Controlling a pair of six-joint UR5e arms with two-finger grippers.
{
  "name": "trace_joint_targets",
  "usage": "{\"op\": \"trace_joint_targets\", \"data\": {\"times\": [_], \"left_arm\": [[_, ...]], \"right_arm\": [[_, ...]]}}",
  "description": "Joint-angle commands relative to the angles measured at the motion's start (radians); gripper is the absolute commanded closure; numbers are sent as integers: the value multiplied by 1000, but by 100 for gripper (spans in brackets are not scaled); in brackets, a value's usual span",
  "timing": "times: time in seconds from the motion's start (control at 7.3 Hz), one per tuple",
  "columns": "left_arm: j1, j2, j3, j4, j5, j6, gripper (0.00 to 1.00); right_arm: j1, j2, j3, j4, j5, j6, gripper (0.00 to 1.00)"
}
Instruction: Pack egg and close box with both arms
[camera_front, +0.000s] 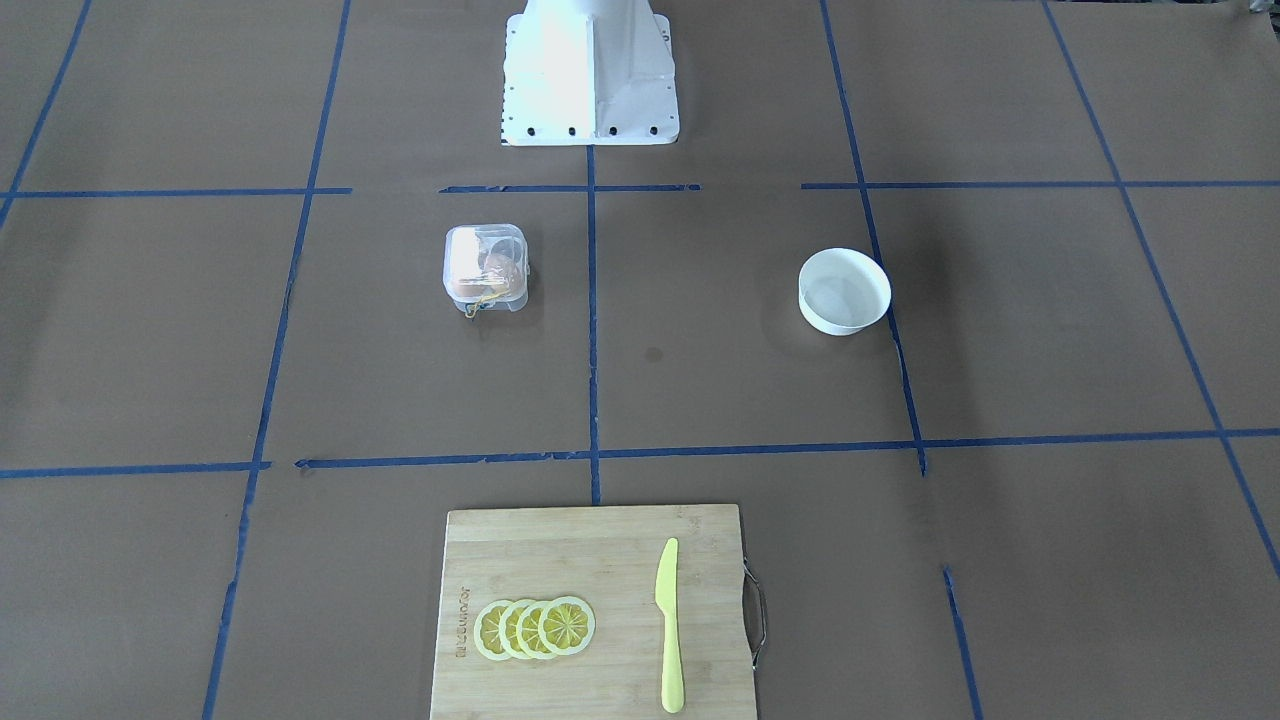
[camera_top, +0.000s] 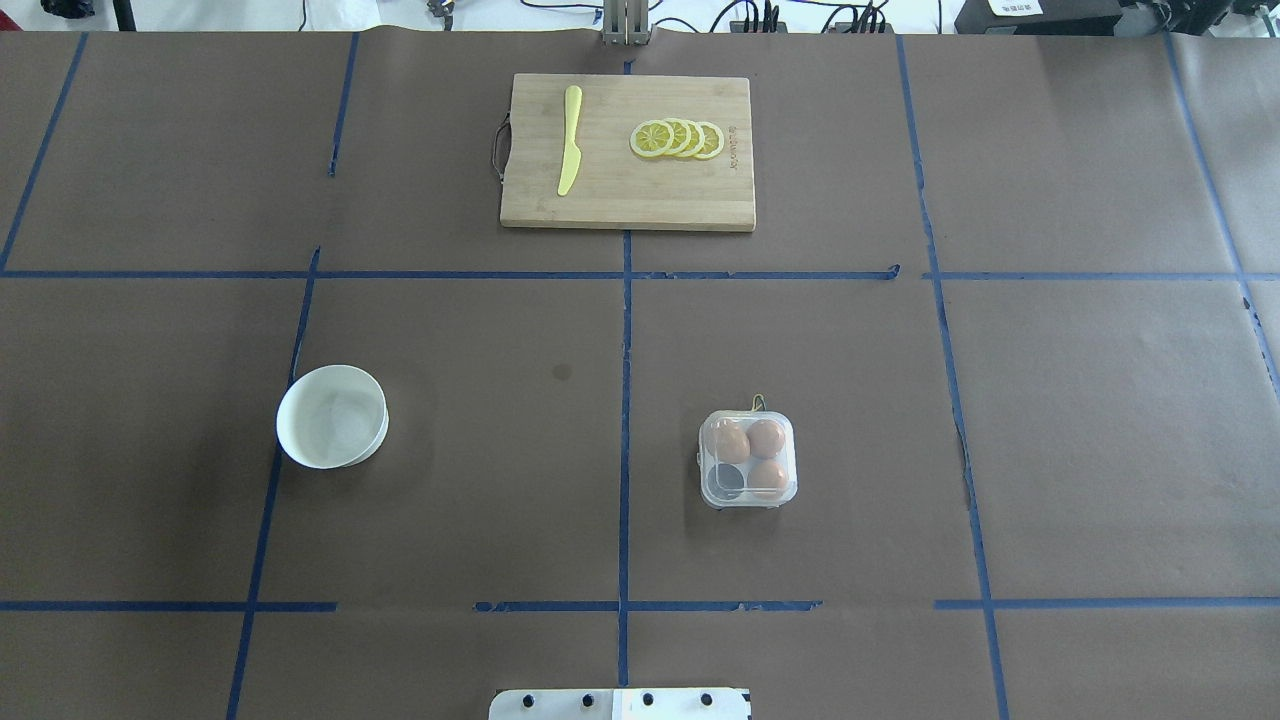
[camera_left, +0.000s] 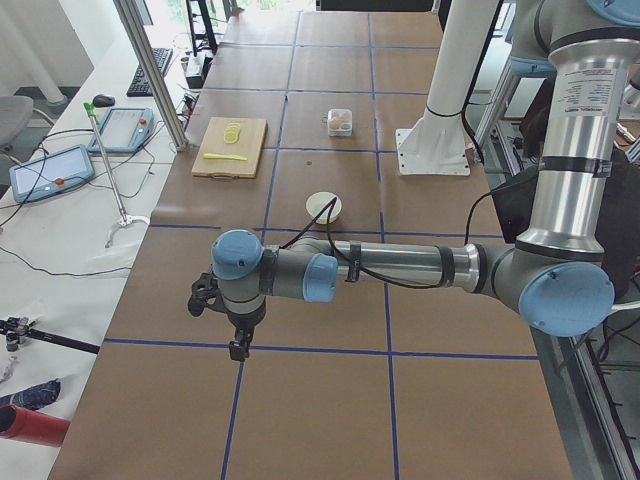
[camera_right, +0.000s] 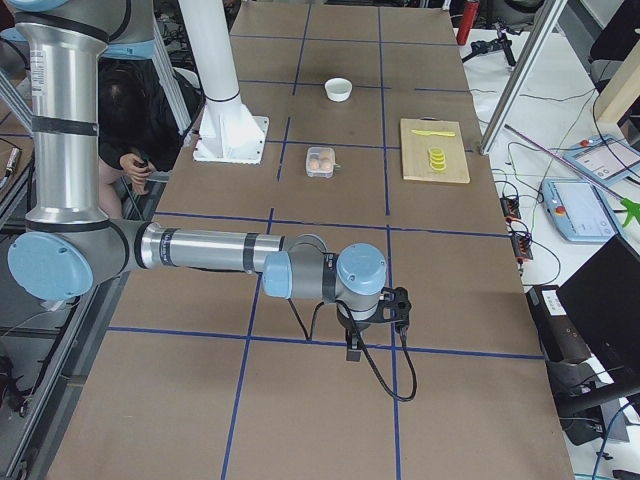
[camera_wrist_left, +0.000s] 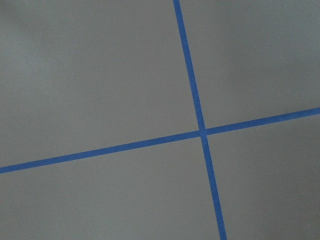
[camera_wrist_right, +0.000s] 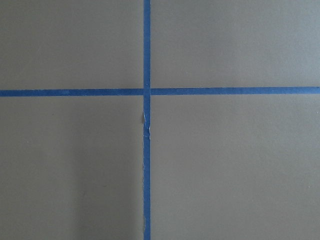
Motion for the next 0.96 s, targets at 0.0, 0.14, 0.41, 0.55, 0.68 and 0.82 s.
{"op": "trace_joint_targets", "data": {"times": [0.0, 0.14, 0.41, 0.55, 0.68, 0.82], "left_arm": [[3, -1, 2, -25, -32, -55, 0], [4, -1, 9, -23, -63, -55, 0], [45, -1, 6, -23, -80, -59, 0], [73, -1, 8, -23, -78, -61, 0], [78, 1, 9, -25, -78, -62, 0], [77, 1, 8, -23, -78, -62, 0]], "right_arm": [[0, 1, 2, 0, 0, -1, 0], [-1, 0, 2, 0, 0, -1, 0], [0, 1, 2, 0, 0, -1, 0], [0, 0, 0, 0, 0, -1, 0], [0, 1, 2, 0, 0, -1, 0], [0, 1, 0, 0, 0, -1, 0]]}}
